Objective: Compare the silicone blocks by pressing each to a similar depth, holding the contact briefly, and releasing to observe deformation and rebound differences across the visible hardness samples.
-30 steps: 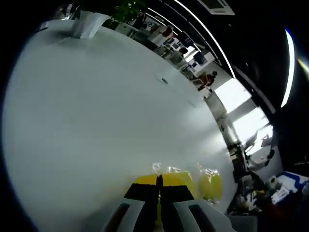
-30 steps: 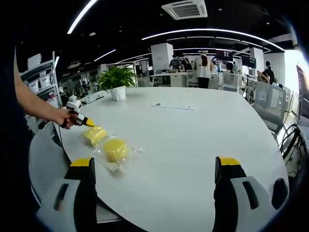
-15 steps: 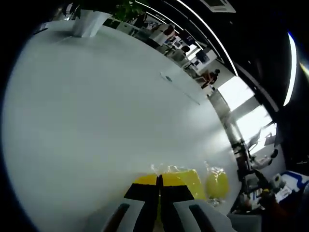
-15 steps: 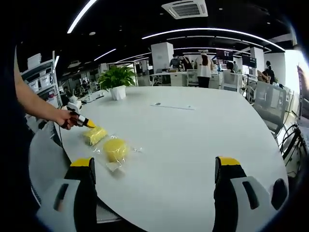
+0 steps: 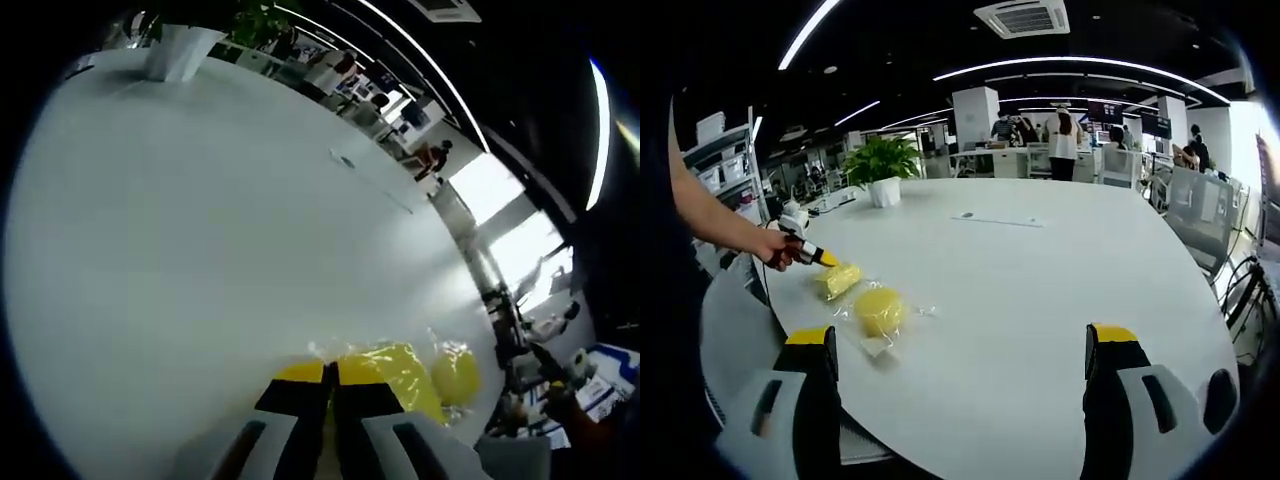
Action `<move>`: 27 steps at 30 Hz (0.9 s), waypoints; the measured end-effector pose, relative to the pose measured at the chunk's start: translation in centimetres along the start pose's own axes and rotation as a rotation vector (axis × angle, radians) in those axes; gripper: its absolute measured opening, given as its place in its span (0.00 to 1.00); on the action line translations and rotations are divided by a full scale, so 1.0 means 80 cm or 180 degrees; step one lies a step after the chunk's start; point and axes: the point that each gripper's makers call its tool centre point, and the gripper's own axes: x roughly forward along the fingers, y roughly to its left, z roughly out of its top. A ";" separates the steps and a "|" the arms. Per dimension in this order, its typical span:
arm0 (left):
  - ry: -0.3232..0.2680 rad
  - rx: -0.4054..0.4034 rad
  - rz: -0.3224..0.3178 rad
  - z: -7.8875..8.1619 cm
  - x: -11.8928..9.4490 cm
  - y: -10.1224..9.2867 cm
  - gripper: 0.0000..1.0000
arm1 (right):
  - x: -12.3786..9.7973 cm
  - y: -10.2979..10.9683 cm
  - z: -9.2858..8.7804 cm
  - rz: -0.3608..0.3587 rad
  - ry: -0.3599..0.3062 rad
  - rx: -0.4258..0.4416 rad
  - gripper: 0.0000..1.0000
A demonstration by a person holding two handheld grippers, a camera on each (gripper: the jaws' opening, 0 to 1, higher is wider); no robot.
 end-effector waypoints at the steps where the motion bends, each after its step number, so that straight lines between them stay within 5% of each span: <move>1: 0.0000 0.0095 0.0002 0.000 0.000 0.000 0.03 | 0.000 0.000 0.000 0.0001 -0.0001 0.0003 0.96; 10: -0.0020 0.0343 -0.0047 0.001 -0.002 -0.004 0.31 | 0.001 0.003 0.000 0.0014 0.0001 0.0015 0.96; 14: -0.0168 0.0427 -0.0119 0.013 -0.012 -0.009 0.46 | 0.003 0.004 0.002 0.0023 -0.0014 0.0019 0.96; 21: -0.0542 0.1062 -0.0070 0.038 -0.039 -0.021 0.83 | 0.006 0.004 0.003 0.0034 -0.0019 0.0008 0.96; 27: -0.0681 0.1195 -0.0152 0.047 -0.072 -0.028 0.90 | 0.008 0.003 0.006 0.0042 -0.0029 0.0009 0.96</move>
